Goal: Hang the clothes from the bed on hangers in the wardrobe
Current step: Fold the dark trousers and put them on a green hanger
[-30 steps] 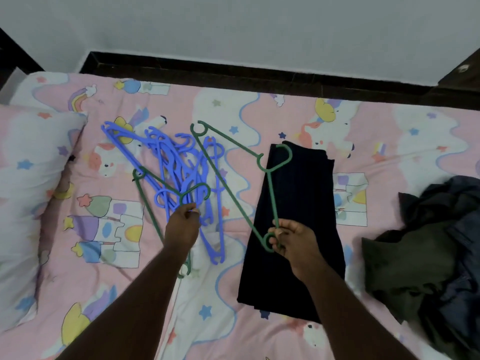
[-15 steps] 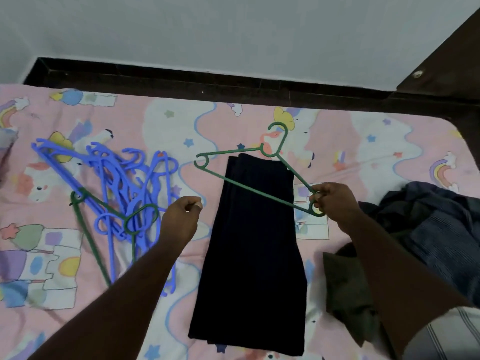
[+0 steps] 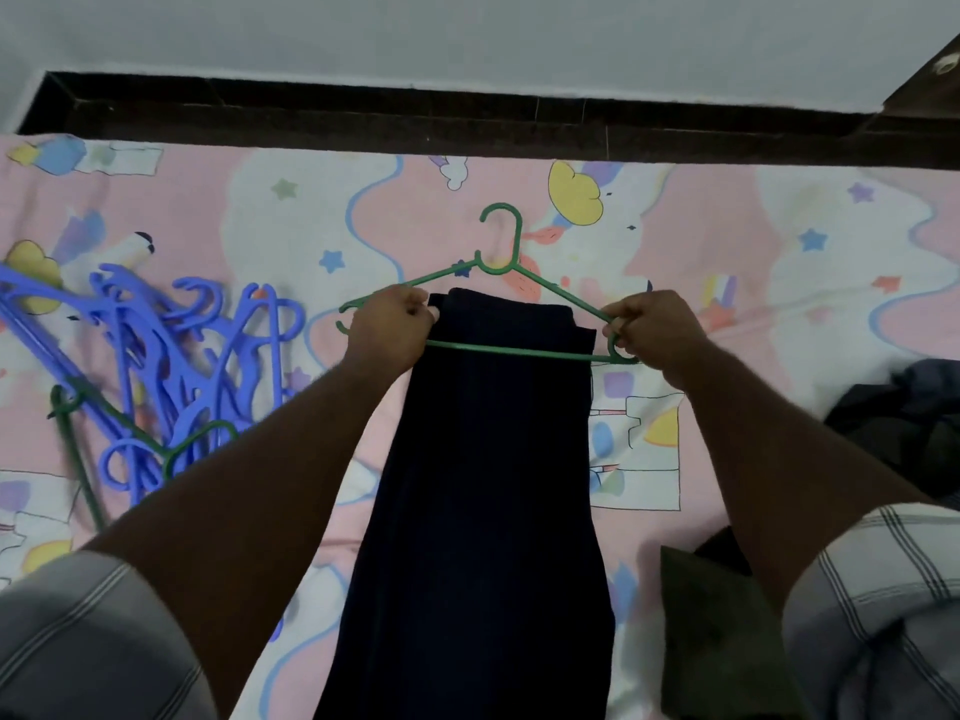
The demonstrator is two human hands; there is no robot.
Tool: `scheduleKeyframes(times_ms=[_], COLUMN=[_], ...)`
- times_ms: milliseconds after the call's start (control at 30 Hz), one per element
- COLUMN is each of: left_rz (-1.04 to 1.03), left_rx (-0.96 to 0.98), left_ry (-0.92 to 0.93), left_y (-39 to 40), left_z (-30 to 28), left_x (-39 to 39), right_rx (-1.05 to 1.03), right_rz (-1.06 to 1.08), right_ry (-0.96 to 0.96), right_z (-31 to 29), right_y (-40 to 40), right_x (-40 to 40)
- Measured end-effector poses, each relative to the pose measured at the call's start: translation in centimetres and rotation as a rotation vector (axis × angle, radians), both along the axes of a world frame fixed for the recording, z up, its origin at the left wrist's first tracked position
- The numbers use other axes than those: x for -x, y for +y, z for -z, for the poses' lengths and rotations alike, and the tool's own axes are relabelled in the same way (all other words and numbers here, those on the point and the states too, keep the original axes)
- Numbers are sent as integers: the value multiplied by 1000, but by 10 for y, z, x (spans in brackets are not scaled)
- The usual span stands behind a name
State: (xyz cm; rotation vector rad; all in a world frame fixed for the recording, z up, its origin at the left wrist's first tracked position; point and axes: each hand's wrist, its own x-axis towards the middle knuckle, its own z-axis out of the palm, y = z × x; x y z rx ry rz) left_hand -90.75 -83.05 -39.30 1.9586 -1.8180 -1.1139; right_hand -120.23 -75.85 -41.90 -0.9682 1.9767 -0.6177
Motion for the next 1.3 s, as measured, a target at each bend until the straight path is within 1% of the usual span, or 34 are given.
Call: scheduleKeyframes(times_ms=[100, 267, 333, 400, 467, 500, 567, 600, 667, 733, 833, 1000, 1133, 1233, 1300], left_rz=[18, 40, -27, -137, -222, -241, -242, -240, -242, -241, -219, -170, -18, 34, 45], left_rx=[-59, -205, -244, -315, -446, -510, -595, -626, -660, -668, -658, -634, -513, -484, -453], left_ry=[-18, -20, 39, 152, 298, 356, 417, 437, 475, 493, 496, 493, 418, 453, 437], left_y=[-18, -33, -40, -50, -53, -54, -57, -58, -60, -60, -57, -55, -49, -47, -46], left_z=[9, 23, 28, 32, 30, 29, 27, 27, 27, 28, 32, 29, 27, 25, 26], left_x=[14, 26, 23, 19, 16, 13, 7, 4, -1, -2, 1, 4, 11, 14, 10], right_rx=[11, 29, 36, 63, 128, 159, 188, 184, 126, 61, 5, 38, 57, 53, 37], right_rz=[-17, -14, -20, 13, 90, 147, 232, 219, 82, -15, -66, -70, -48, -58, -49], right_ry=[99, 266, 341, 396, 396, 334, 140, 99, 203, 306, 334, 372, 366, 388, 397], right_z=[19, 27, 31, 32, 28, 25, 21, 21, 24, 27, 29, 22, 20, 22, 24], right_y=[1, 2, 3, 1, 0, -1, -1, 0, 1, 1, -2, -4, -2, 0, 2], right_x=[2, -4, -4, -5, -9, -11, -13, -13, -8, -5, -3, -8, -8, -11, -11])
